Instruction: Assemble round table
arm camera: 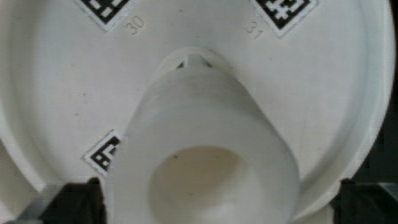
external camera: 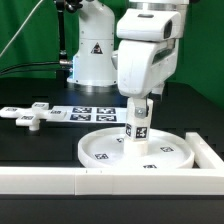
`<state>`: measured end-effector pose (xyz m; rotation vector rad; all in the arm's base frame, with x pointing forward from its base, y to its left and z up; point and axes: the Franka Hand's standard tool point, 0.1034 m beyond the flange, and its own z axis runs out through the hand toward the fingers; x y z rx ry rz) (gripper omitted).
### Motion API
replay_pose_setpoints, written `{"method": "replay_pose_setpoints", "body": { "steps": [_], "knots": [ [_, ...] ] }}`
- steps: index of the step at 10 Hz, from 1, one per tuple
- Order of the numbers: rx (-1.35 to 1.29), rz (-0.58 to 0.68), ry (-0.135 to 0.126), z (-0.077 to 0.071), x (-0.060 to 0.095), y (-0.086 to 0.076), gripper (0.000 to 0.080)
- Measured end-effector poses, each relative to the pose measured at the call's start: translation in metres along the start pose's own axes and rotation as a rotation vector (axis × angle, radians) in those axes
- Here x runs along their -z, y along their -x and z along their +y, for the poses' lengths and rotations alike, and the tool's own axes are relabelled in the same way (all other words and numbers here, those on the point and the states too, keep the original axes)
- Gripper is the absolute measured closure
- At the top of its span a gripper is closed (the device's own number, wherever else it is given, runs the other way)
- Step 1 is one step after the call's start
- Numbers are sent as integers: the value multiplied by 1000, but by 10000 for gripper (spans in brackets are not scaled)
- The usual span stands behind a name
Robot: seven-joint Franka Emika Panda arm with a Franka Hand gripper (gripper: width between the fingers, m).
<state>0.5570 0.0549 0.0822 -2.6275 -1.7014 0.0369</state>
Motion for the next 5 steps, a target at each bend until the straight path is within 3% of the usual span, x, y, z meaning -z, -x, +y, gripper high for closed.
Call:
{"method": "replay_pose_setpoints", "body": {
  "steps": [5],
  "knots": [
    [322, -11, 1, 2, -2, 5, 150]
  ]
}}
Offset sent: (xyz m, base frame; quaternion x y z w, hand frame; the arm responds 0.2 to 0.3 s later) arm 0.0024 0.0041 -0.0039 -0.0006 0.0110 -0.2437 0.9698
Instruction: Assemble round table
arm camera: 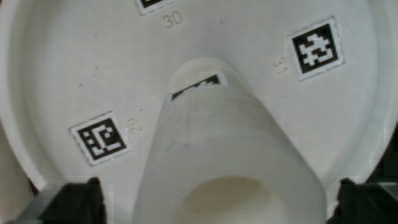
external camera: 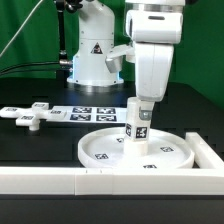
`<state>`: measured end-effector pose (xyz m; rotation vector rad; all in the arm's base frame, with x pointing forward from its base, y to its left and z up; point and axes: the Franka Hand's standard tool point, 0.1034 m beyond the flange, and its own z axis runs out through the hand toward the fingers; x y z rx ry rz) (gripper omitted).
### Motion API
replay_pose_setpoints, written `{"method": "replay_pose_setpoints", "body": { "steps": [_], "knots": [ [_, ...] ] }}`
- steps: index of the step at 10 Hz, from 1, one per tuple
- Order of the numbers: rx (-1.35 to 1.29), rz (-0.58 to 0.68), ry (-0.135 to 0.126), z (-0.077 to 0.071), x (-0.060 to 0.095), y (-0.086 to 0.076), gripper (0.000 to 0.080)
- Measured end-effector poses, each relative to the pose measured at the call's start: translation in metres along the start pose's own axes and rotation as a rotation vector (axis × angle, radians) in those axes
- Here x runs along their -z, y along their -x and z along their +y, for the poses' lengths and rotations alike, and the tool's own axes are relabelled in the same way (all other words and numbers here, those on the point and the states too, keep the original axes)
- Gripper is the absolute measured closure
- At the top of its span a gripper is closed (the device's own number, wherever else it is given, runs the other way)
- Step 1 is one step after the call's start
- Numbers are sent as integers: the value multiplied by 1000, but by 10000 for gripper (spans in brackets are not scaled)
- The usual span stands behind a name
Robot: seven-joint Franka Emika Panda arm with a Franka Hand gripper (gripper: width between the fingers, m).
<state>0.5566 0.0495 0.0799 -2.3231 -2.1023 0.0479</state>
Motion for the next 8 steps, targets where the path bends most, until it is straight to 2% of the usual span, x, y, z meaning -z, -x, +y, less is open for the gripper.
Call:
{"method": "replay_pose_setpoints", "body": {
  "steps": [5, 6, 7, 8],
  "knots": [
    [234, -13, -1, 0, -1, 7, 150],
    [228, -14, -1, 0, -1, 7, 278],
    [228, -14, -1, 0, -1, 7, 278],
    [209, -14, -1, 0, -1, 8, 396]
  ]
}}
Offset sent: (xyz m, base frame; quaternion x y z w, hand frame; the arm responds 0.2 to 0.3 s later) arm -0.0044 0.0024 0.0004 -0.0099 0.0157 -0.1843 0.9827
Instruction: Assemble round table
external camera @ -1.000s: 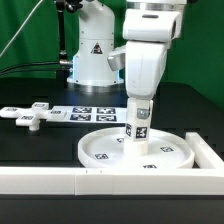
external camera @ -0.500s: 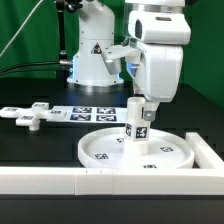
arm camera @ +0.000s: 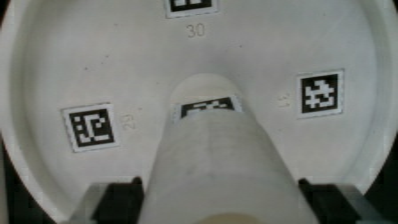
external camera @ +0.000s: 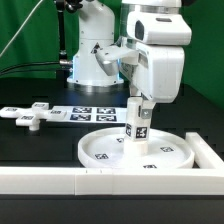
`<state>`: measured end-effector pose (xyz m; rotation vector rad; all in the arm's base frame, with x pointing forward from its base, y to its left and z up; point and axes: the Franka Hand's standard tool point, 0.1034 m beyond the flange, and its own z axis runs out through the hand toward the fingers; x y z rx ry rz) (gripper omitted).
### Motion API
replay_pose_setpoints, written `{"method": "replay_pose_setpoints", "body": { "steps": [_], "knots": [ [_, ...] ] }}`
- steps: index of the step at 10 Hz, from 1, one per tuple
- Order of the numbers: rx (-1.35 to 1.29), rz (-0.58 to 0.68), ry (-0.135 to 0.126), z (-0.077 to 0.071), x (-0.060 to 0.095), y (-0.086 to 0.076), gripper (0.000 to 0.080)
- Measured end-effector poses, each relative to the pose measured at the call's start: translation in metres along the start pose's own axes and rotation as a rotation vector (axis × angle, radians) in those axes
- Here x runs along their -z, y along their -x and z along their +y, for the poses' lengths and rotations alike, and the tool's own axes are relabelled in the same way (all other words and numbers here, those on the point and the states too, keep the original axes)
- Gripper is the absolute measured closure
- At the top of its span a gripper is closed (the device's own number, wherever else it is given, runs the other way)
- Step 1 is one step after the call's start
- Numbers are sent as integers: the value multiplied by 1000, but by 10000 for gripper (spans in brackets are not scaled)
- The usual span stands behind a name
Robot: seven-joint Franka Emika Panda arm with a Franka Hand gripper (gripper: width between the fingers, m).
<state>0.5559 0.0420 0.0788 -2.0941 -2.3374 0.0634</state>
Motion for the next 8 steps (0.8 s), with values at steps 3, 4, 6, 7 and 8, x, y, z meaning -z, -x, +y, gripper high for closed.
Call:
{"method": "replay_pose_setpoints", "body": {
  "steps": [3, 4, 6, 7, 8],
  "knots": [
    [-149, 3, -4, -1, 0, -1, 393],
    [-271, 2, -10, -1, 0, -1, 393],
    [-492, 12, -19, -3, -1, 0, 393],
    [-533, 19, -21, -3, -1, 0, 393],
    [-630, 19, -22, -3, -1, 0, 393]
  ]
}}
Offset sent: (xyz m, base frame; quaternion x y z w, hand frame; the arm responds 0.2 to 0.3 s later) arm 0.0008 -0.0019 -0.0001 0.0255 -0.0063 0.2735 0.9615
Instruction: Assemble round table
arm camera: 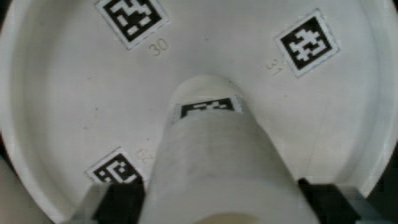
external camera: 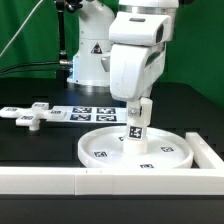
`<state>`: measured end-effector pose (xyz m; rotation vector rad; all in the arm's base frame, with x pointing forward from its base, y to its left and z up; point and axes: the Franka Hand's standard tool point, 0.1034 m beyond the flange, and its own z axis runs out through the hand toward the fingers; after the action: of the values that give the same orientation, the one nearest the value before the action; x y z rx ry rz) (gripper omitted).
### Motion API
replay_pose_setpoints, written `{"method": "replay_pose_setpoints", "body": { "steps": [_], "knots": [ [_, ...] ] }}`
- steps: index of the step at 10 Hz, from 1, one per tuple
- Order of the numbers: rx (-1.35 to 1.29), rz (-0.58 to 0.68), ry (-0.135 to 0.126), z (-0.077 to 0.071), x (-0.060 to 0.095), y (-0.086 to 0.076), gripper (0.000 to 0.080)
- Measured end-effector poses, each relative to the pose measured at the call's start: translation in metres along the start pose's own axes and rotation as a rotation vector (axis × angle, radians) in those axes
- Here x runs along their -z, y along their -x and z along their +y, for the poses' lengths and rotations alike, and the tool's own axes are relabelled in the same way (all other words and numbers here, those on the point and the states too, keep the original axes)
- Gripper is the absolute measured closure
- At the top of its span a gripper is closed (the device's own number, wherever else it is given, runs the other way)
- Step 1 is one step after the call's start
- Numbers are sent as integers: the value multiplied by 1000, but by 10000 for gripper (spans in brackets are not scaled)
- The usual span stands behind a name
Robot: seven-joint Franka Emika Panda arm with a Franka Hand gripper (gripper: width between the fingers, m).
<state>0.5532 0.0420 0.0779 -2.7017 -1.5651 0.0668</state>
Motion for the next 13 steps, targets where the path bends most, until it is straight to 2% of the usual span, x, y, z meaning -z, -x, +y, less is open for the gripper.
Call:
{"method": "replay_pose_setpoints", "body": {
  "steps": [2, 6, 8, 9, 10, 13],
  "knots": [
    [-124, 0, 0, 0, 0, 0, 392],
    [-644, 15, -7, -4, -1, 3, 392],
    [-879, 40, -19, -2, -1, 4, 392],
    [-967, 59, -14, -1, -1, 3, 392],
    [-1054, 86, 6, 0, -1, 2, 392],
    [-1194, 94, -6, 1, -2, 3, 390]
  ]
}}
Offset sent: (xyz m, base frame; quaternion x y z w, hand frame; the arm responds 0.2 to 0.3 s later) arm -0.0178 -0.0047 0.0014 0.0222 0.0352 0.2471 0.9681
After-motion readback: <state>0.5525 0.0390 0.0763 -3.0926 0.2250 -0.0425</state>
